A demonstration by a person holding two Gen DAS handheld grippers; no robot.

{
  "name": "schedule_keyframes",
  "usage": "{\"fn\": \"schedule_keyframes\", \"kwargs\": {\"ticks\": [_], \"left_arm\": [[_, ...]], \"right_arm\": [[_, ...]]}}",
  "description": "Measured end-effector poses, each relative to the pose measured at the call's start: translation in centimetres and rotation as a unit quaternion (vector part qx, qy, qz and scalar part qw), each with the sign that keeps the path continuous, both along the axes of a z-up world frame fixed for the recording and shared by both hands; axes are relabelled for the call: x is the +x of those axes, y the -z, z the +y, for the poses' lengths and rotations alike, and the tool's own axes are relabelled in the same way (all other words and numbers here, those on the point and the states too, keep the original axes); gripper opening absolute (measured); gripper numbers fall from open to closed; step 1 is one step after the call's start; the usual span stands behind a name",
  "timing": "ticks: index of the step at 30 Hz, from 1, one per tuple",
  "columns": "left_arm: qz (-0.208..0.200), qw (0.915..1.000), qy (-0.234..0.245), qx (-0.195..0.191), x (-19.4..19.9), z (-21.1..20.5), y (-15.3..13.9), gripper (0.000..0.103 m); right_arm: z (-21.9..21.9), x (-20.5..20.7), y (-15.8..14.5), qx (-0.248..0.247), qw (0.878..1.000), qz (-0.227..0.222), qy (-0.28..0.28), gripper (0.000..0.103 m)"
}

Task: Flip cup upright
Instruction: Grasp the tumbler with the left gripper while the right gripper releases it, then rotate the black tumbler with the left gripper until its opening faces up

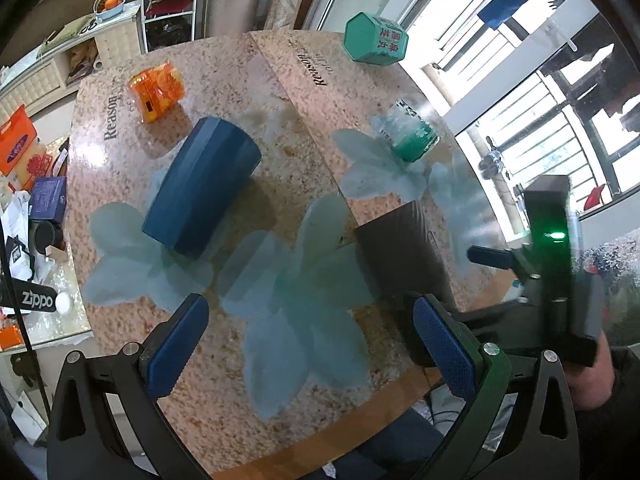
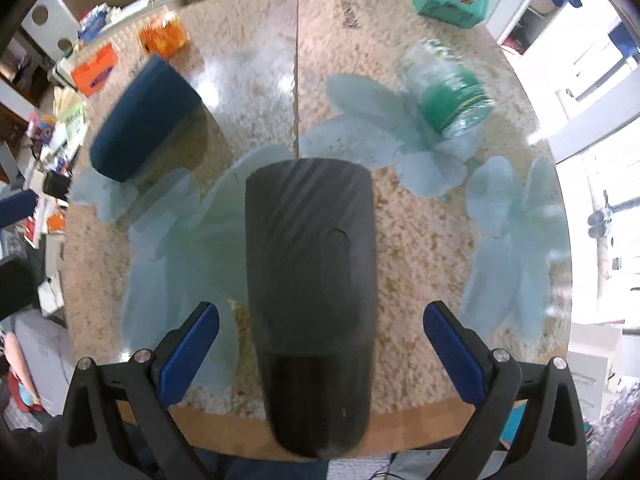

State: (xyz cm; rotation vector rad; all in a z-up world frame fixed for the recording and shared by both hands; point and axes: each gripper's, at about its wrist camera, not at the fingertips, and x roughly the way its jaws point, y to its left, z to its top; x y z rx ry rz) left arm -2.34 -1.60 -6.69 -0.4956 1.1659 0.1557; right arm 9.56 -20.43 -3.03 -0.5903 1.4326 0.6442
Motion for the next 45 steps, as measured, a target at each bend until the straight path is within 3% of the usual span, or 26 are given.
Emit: {"fn": "schedule_keyframes", "kwargs": {"ticks": [6,13,18,23,29,40,45], "left_arm": [[0.011,0.9998,-0.015,-0.005,1.3,-1.1,-0.4,0.103],[0.033,0.9991,-0.025,0.000,3.8,-3.4,-0.1,0.103],[0.057,0.9976,-0.035,0.014,5.5,-5.9,0.2,0.103],[0.091,0.9932,-0.073,-0.005,7.0,-7.4,1.8,0.103],[0.122,0.9878,-0.097,0.004,9.0,-8.5,3.5,0.103],[0.188,0.9744,-0.123,0.011,13.0,-8.4,9.2,0.103],[0.200,0.9693,-0.143,-0.010,13.6,-8.2,11.4,0.103]], "right_arm": [[-2.1,-0.1,-4.5,0.028,1.000,-0.006,0.004,0.103],[-3.6,2.6,-6.3,0.081,0.997,-0.010,-0.001,0.103],[-4.6,4.7,-6.2,0.101,0.995,-0.005,-0.019,0.103],[-5.1,6.7,-6.0,0.112,0.993,0.006,-0.041,0.103],[-6.4,8.3,-5.4,0.130,0.990,0.020,-0.054,0.103],[-8.0,9.2,-4.0,0.142,0.988,0.036,-0.056,0.103],[-8.1,9.4,-2.9,0.129,0.988,0.045,-0.067,0.103]]}}
